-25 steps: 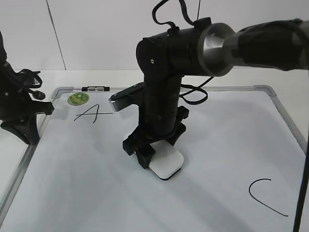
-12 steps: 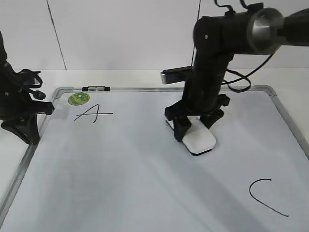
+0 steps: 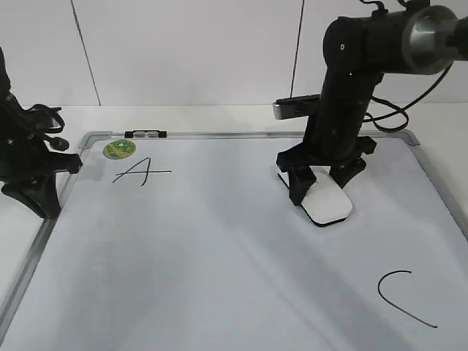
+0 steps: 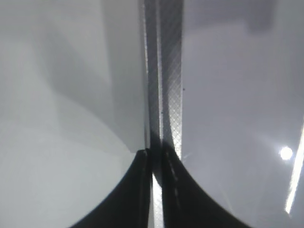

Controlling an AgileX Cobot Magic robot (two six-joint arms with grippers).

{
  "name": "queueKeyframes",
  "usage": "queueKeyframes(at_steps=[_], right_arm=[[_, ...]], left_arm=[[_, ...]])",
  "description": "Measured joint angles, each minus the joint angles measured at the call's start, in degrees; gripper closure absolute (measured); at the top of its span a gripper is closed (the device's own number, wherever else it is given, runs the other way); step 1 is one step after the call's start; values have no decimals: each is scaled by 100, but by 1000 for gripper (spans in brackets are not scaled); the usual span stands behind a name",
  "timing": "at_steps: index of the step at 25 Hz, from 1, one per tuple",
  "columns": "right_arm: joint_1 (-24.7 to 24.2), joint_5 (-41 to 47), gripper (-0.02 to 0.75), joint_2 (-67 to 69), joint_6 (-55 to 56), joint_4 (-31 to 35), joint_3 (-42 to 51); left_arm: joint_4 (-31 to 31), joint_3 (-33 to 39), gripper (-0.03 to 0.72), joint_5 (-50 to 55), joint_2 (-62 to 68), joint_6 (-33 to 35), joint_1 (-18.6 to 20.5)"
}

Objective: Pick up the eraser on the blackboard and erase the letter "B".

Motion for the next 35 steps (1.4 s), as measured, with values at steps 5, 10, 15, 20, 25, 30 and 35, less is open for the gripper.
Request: queueKeyframes(at_steps=[5,10,15,20,25,30,35], right_arm=[[-25,147,178,115,0,-49,-293],[-79,180,178,177,35,-32,-555],[-191,195,178,88,35,16,-566],[-424,209,178,-261,35,10,-569],[-855,223,178,-622,35,34,-558],[-1309,223,178,-1134,35,34,77],[-1424,223,178,-1744,-109,34,979]], left_arm=[[0,0,667,12,0,0,0],[0,0,667,12,0,0,0],[0,0,667,12,0,0,0],[13,0,667,12,0,0,0],[12,0,667,12,0,0,0],[14,0,667,12,0,0,0],[25,0,667,12,0,0,0]])
